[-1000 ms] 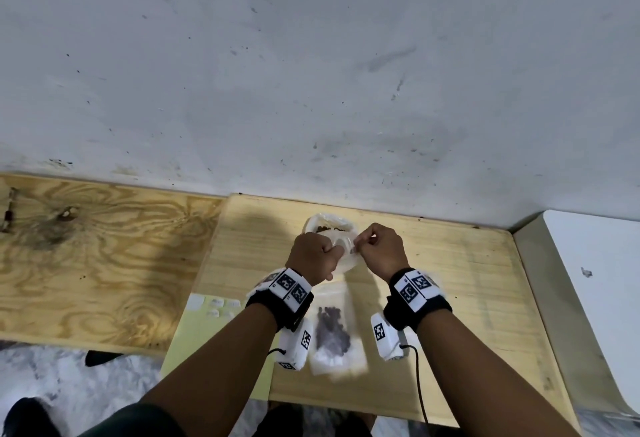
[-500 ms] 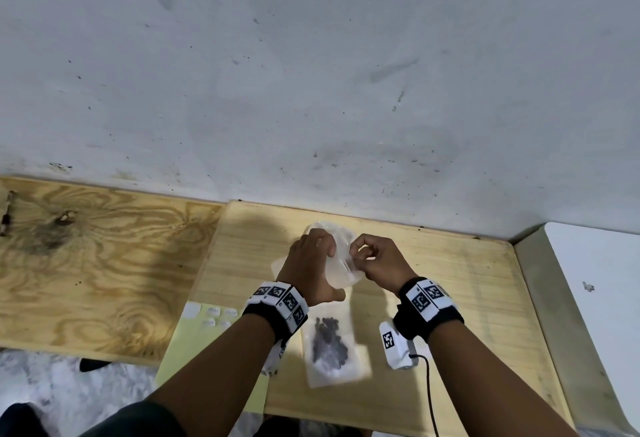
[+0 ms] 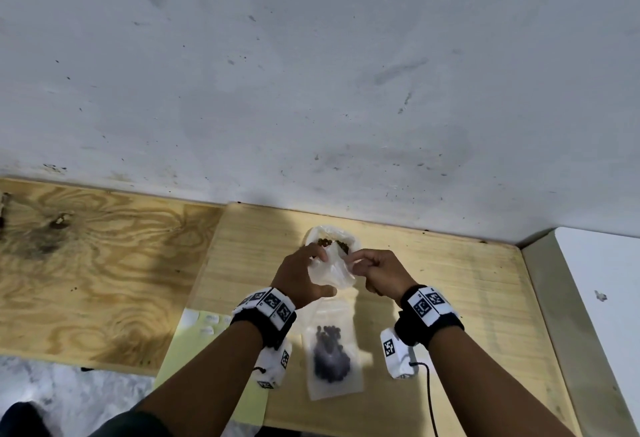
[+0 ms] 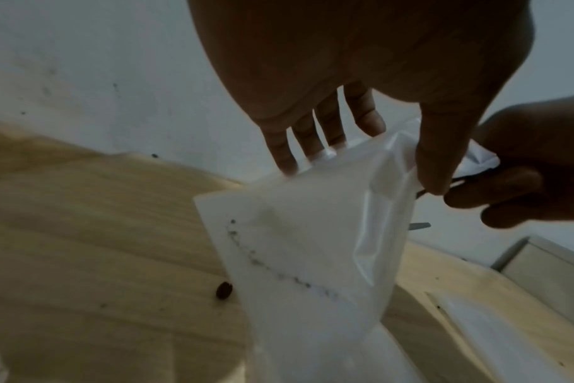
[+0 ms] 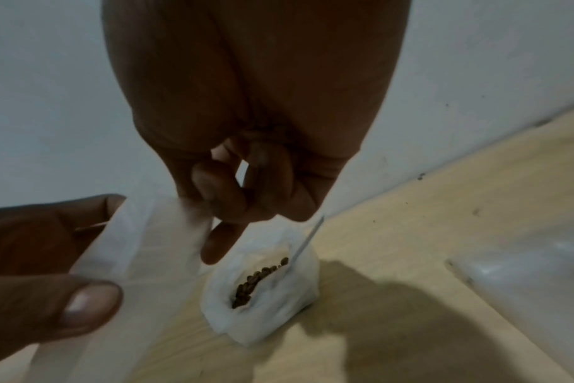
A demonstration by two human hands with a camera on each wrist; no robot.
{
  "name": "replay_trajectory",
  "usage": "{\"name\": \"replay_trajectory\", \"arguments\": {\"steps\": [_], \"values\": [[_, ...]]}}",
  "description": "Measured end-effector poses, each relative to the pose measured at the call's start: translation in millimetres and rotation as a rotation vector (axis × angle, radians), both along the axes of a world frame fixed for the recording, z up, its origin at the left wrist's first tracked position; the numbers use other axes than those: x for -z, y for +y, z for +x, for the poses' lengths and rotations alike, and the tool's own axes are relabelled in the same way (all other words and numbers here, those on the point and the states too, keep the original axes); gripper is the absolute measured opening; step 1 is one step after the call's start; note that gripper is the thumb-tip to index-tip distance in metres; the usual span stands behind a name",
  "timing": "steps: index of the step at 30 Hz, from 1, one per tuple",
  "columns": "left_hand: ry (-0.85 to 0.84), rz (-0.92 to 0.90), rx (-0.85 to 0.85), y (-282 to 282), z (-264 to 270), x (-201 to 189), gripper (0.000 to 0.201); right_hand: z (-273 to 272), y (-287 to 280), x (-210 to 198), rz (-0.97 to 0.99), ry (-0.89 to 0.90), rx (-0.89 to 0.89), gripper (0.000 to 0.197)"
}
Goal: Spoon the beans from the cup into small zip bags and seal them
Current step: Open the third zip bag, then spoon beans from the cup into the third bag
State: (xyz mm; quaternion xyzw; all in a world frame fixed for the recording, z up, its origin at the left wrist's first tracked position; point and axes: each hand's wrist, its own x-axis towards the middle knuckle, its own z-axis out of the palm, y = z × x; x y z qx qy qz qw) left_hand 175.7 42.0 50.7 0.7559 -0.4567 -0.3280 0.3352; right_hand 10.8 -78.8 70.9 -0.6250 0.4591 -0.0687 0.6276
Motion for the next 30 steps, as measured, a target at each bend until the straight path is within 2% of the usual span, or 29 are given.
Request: {"name": "replay_trajectory", "arguments": {"steps": [2, 4, 6, 8, 10, 11, 15, 17, 21, 26, 28, 30], "values": [[0.148, 0.088, -0.138, -3.4, 7.9, 3.0, 0.067, -4.4, -6.3, 9.9, -0.132, 0.015, 0.162, 0.012], [0.304, 0.171, -0.262, -8.2, 16.4, 8.0, 0.086, -11.5, -13.6, 18.9, -0.287, 0.154, 0.287, 0.014], [0.394, 0.201, -0.328, -12.4, 23.5, 13.0, 0.104, -16.4, -18.5, 26.5, -0.307, 0.333, 0.232, 0.04], [0.438, 0.218, -0.355, -17.2, 27.9, 16.5, 0.106, -15.8, -24.4, 35.0, -0.226, 0.457, 0.098, 0.063], [0.463, 0.236, -0.367, -21.4, 30.0, 18.5, 0.101, -13.0, -28.4, 44.1, -0.156, 0.532, -0.014, 0.069], [0.469, 0.239, -0.363, -21.9, 30.3, 18.3, 0.099, -11.8, -28.8, 47.7, -0.147, 0.55, -0.047, 0.064], [0.476, 0.286, -0.349, -29.4, 35.0, 24.8, 0.094, -2.7, -32.6, 50.8, -0.263, 0.462, -0.016, 0.021], [0.463, 0.317, -0.329, -32.0, 36.8, 26.9, 0.093, 1.8, -33.1, 48.7, -0.352, 0.369, 0.084, 0.014], [0.431, 0.337, -0.225, -34.5, 36.8, 29.9, 0.09, 5.8, -34.5, 48.5, -0.489, 0.174, 0.273, 0.016], [0.351, 0.363, -0.162, -36.7, 36.4, 32.4, 0.088, 5.0, -28.6, 54.5, -0.585, 0.137, 0.324, 0.026], [0.335, 0.37, -0.16, -36.4, 36.6, 31.8, 0.089, 6.9, -22.4, 58.6, -0.548, 0.111, 0.359, 0.029], [0.316, 0.366, -0.154, -35.4, 36.9, 32.5, 0.09, 9.8, -18.4, 63.1, -0.429, 0.078, 0.411, 0.033]]}}
